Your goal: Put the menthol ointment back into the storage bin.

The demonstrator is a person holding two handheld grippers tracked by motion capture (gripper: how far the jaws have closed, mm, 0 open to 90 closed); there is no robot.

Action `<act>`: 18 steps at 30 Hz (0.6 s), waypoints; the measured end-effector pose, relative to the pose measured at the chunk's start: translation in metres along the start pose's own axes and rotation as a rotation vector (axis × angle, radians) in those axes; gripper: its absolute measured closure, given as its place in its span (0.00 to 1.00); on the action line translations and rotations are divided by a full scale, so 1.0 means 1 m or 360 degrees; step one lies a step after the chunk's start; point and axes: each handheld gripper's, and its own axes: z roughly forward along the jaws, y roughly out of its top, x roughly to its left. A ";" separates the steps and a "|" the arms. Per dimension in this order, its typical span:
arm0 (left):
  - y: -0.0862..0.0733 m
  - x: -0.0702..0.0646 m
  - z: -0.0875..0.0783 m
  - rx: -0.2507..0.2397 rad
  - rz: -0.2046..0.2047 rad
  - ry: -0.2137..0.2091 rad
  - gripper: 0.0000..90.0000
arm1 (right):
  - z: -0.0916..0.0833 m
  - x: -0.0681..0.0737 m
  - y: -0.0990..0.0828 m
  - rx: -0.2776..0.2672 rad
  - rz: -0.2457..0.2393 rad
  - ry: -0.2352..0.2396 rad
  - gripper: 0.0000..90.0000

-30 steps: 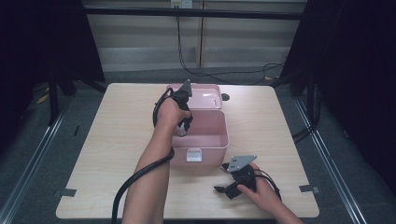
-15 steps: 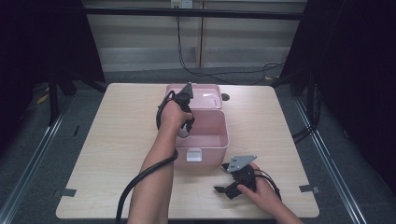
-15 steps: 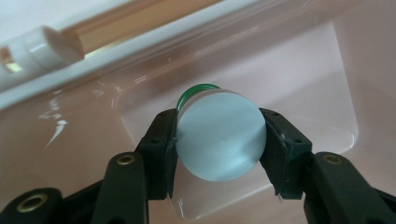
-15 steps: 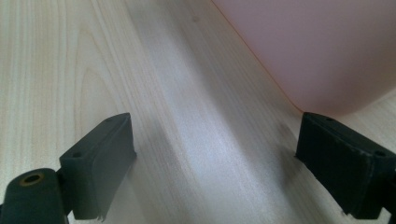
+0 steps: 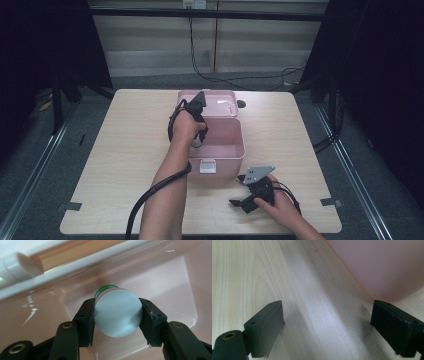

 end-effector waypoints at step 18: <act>0.001 -0.003 0.008 -0.0035 -0.0001 0.0015 0.55 | 0.000 0.000 0.000 0.0000 0.0000 0.0000 0.12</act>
